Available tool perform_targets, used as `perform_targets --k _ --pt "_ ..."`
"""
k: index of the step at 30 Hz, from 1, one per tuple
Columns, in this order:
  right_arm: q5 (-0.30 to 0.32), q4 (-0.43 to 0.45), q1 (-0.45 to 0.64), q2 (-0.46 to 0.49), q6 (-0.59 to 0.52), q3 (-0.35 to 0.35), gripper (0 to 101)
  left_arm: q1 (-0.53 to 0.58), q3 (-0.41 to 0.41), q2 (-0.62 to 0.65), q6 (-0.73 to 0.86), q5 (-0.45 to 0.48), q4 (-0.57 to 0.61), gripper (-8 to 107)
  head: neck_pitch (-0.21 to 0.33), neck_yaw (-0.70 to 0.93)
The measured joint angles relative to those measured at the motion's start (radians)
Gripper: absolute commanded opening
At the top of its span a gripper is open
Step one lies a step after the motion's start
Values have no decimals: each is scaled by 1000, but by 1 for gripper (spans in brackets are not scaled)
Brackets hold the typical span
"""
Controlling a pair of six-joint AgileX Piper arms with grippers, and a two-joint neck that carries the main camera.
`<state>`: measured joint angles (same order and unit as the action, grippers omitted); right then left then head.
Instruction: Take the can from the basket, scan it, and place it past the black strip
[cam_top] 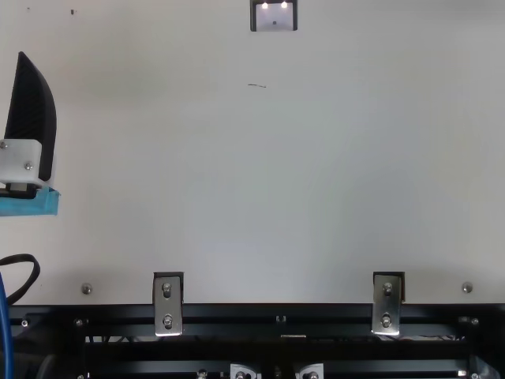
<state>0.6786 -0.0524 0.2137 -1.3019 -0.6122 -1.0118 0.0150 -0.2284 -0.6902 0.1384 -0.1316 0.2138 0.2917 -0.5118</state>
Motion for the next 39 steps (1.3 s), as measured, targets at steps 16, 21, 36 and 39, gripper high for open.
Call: perform_targets --k 16,21,36,39 --pt "69 25 158 -200 -133 -131 0 0 0 0 0 0 0 90 0 0" --pt "102 52 184 -275 -153 -188 0 0 0 0 0 0 0 90 5 0" --pt "143 87 184 -418 -148 -215 0 0 0 0 0 0 0 90 0 0" --pt "120 98 186 -435 -133 -195 0 0 0 0 0 0 0 90 5 0"
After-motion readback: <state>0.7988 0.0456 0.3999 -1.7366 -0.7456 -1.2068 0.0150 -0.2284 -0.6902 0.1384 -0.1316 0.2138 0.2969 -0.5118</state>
